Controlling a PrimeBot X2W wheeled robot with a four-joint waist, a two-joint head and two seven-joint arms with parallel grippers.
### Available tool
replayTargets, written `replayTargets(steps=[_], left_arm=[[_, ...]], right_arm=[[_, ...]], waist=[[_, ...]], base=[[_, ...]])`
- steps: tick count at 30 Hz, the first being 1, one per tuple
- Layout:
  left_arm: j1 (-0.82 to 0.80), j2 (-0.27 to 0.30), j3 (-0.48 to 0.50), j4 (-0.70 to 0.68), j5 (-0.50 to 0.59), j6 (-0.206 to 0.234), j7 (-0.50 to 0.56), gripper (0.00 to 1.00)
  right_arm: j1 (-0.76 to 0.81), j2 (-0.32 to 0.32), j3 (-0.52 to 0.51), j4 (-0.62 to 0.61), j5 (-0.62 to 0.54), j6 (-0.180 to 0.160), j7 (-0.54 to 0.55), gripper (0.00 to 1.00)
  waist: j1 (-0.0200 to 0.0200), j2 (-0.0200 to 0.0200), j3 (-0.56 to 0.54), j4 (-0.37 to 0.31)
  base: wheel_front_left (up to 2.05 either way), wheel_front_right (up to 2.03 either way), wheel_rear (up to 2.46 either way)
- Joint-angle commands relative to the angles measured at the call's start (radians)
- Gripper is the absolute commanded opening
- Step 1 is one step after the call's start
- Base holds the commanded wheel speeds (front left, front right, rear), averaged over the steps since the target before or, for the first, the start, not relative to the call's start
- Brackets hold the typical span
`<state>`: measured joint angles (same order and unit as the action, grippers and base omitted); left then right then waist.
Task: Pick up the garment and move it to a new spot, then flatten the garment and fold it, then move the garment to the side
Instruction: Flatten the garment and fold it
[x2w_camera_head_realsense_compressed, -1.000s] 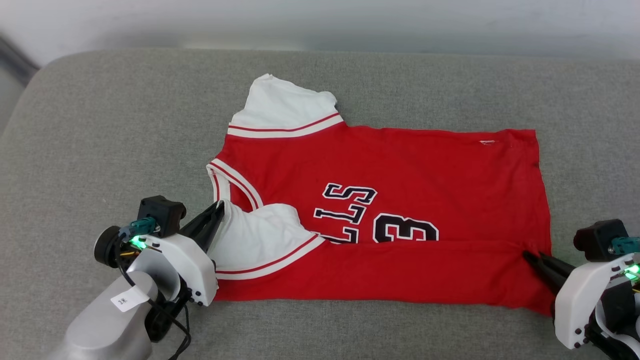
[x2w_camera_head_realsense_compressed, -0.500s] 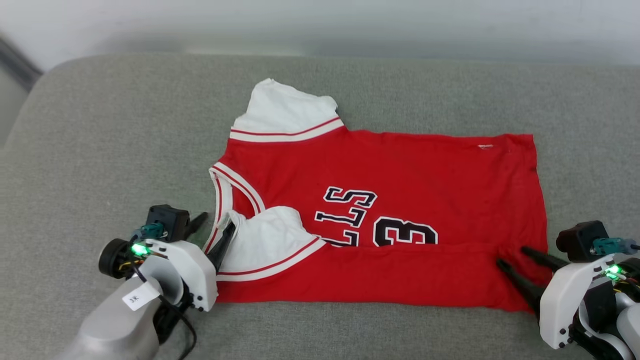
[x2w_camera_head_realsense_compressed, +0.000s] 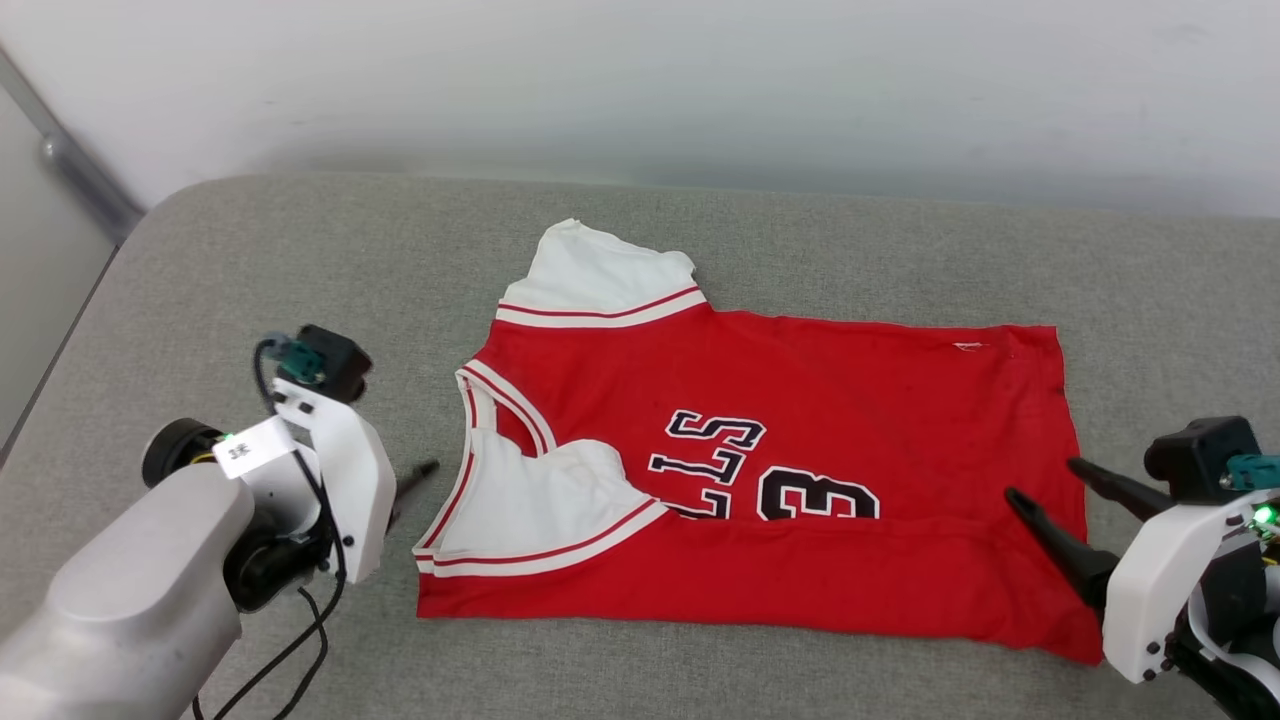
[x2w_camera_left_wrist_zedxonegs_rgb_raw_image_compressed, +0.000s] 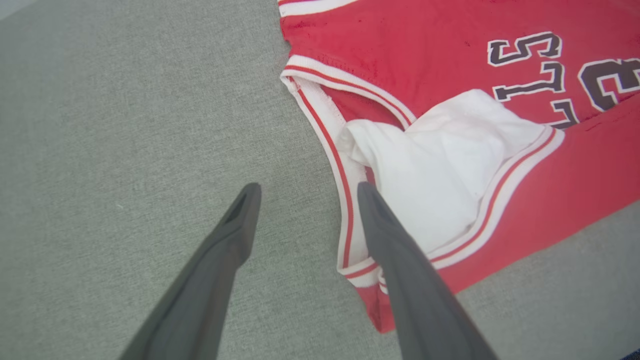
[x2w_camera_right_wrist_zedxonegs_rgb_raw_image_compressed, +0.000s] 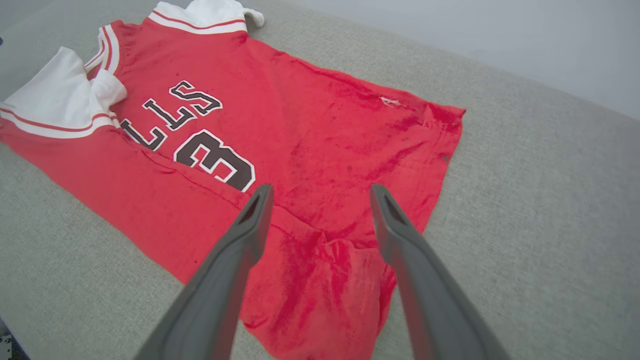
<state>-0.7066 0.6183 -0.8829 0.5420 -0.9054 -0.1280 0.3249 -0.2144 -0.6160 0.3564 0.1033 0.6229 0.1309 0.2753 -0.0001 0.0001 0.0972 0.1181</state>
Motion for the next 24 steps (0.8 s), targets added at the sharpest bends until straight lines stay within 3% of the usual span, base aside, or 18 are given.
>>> replayTargets(steps=[1, 6, 11, 23, 24], left_arm=[[-0.022, 0.015, -0.017, -0.031, -0.027, -0.001, 0.068, 1.00], [-0.022, 0.057, -0.052, -0.105, -0.128, 0.000, 0.271, 1.00], [-0.002, 0.071, -0.080, -0.110, -0.193, 0.000, 0.403, 1.00], [0.051, 0.001, -0.140, 0.001, -0.214, 0.006, 0.459, 1.00], [0.053, -0.002, -0.148, 0.008, -0.211, 0.004, 0.455, 0.45]], right_arm=[[0.016, 0.007, -0.001, -0.009, -0.010, 0.000, 0.007, 1.00], [0.026, 0.018, -0.003, -0.025, -0.014, 0.000, 0.026, 1.00], [0.015, 0.027, -0.003, -0.030, -0.015, 0.000, 0.042, 1.00], [-0.033, 0.037, 0.017, -0.010, -0.007, 0.000, 0.062, 1.00], [-0.038, 0.035, 0.016, -0.009, -0.006, 0.000, 0.060, 1.00]], waist=[[0.0001, -0.0001, 0.000, -0.001], [0.0001, -0.0001, 0.009, -0.014], [0.0001, -0.0001, 0.028, -0.037], [0.0001, -0.0001, 0.078, -0.085], [0.0001, -0.0001, 0.080, -0.087]], base=[[0.00, 0.00, 0.00], [0.00, 0.00, 0.00], [0.00, 0.00, 0.00], [0.00, 0.00, 0.00], [0.00, 0.00, 0.00]])
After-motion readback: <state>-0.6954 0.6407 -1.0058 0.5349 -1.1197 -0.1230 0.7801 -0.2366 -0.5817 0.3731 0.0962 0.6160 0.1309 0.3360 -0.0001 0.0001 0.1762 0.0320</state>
